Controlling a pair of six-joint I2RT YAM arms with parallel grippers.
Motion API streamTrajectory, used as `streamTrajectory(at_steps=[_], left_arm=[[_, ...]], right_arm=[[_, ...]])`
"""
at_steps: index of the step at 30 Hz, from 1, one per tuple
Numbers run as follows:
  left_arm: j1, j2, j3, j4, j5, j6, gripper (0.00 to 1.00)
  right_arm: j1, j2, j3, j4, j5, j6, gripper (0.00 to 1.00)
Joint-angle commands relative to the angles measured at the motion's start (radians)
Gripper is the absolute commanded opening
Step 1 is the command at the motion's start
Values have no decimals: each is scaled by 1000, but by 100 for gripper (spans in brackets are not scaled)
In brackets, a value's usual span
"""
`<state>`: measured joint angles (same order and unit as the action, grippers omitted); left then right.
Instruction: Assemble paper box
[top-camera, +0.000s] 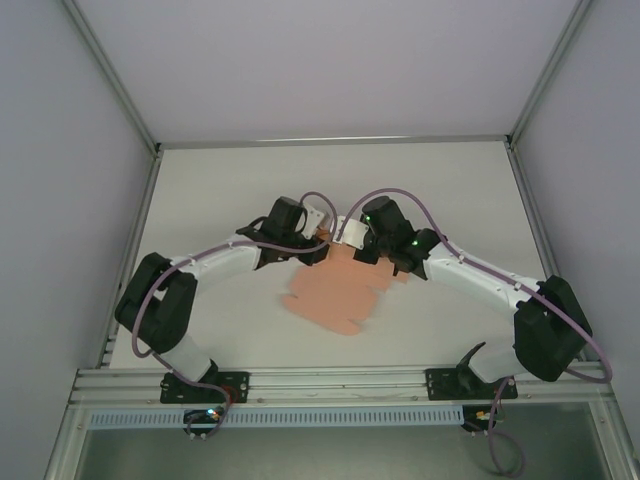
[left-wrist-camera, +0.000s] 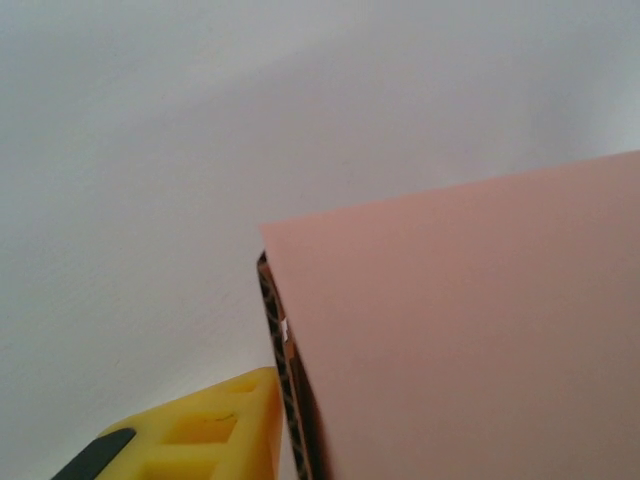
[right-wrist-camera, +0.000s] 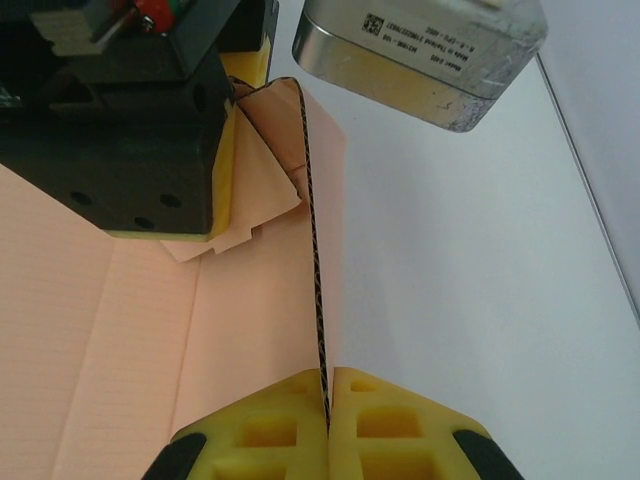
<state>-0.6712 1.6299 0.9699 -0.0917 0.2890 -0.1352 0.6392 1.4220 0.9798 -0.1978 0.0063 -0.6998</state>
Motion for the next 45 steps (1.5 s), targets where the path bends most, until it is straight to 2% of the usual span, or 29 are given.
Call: streamTrajectory(at_steps=[1,7,12,19,21,22,27,30,32,33,36,38,42,45], left_arm=[[2,-9,-35,149,59,17,34],[6,-96,-125,237,10,29,36],[12,-144,-164,244,-1,56,35],[11,-147,-154,204,-47,62,10],[3,-148,-147,185,-132,51,3],[-4,-145,-137,164,-217,32,0],[-10,-124,-98,82,-503,-89,0],[-13,-111,-91,58,-614,-154,0],[-17,-108,-97,80,-590,-137,0],[-17,-110,-107,108,-529,-118,0],[-15,-130,-155,214,-285,-46,27],[-13,-151,-181,262,-176,-34,38],[-6,-202,-217,295,-86,-37,52],[9,-241,-246,316,-40,-42,57]], right_arm=[[9,-20,-7,-16,-104,31,0],[-12,-43,-4,-41,-132,44,0],[-27,-67,-6,-49,-172,50,0],[-30,-76,0,-54,-177,58,0],[-30,-78,3,-56,-177,64,0],[-30,-80,5,-57,-175,68,0],[-29,-79,10,-43,-159,111,0],[-27,-78,5,-32,-141,132,0],[-29,-76,2,-28,-136,137,0],[-28,-74,1,-25,-133,135,0],[-29,-59,5,-26,-118,136,0],[-30,-56,5,-27,-115,136,0],[-31,-56,5,-33,-127,134,0],[-32,-57,8,-44,-134,132,0]])
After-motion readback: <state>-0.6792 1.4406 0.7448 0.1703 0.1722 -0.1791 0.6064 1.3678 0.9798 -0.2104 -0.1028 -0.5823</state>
